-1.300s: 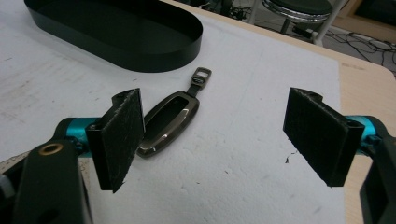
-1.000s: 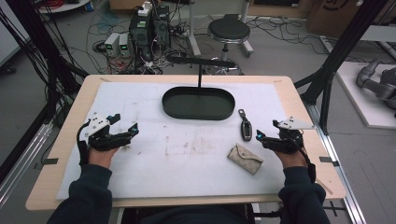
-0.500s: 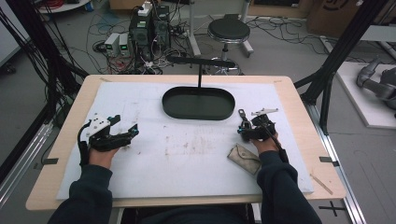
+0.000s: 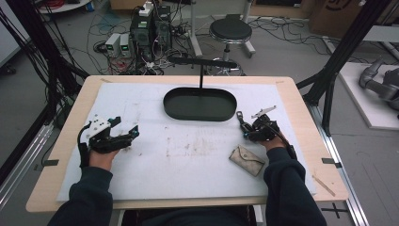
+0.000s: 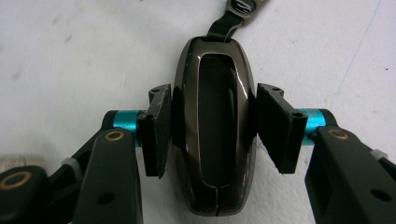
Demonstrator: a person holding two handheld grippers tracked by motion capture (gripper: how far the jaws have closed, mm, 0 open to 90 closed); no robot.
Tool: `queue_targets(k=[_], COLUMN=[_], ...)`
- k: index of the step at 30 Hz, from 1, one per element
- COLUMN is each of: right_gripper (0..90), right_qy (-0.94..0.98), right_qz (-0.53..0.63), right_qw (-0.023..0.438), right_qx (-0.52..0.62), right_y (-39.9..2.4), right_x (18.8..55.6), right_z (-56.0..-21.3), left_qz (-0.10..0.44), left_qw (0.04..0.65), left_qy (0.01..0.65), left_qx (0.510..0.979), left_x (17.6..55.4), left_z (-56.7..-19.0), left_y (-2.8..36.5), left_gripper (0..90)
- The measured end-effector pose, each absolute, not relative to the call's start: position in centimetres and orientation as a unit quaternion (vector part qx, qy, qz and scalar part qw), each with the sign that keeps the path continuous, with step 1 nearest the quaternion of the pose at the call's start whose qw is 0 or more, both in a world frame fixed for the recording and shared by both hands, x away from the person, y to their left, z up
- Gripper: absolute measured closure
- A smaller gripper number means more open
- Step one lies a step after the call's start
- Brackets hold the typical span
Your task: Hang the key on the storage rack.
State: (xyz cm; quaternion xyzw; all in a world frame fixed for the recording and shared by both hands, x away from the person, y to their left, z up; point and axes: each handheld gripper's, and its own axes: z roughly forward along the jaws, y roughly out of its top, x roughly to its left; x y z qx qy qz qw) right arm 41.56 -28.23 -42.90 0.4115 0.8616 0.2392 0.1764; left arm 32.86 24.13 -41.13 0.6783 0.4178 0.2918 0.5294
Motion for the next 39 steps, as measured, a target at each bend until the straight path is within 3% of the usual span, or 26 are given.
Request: queue_targets(k=[3,6,11,16,17,18,19,24,29,39], right_gripper=[48.2,29.8,21.6,24.6,37.6,37.6,49.2,50.0,50.2,50.2], right_qy=[0.859,0.843,0.842,0.843,0.848,0.848,0.852,0.845,0.843,0.817], right_qz=[0.245,0.261,0.261,0.269,0.264,0.264,0.265,0.254,0.239,0.315], right_qw=[0.168,0.182,0.165,0.148,0.145,0.145,0.142,0.136,0.169,0.206], right_qx=[0.417,0.434,0.442,0.441,0.435,0.435,0.429,0.45,0.451,0.436], right_y=[-28.5,-28.2,-27.7,-28.1,-28.1,-28.1,-28.0,-27.7,-27.1,-27.6], right_x=[41.7,41.9,42.7,43.0,43.1,43.1,43.0,42.9,42.2,40.8], right_z=[-42.8,-42.9,-43.7,-43.8,-43.5,-43.5,-43.3,-43.0,-42.7,-38.6], left_qz=[0.292,0.29,0.29,0.288,0.288,0.289,0.289,0.288,0.289,0.287], left_qw=[0.528,0.527,0.528,0.528,0.527,0.527,0.527,0.527,0.526,0.523], left_qy=[0.418,0.419,0.42,0.418,0.418,0.418,0.418,0.419,0.422,0.422], left_qx=[0.679,0.68,0.679,0.681,0.681,0.681,0.681,0.681,0.68,0.683], left_x=[32.9,32.9,32.9,32.9,32.9,32.9,32.9,32.9,32.9,32.9], left_z=[-41.2,-41.2,-41.2,-41.2,-41.2,-41.2,-41.2,-41.2,-41.3,-41.3], left_y=[24.1,24.1,24.2,24.1,24.1,24.1,24.2,24.2,24.3,24.3], left_gripper=[20.0,20.1,20.3,20.6,20.9,20.9,21.0,21.3,21.4,21.9])
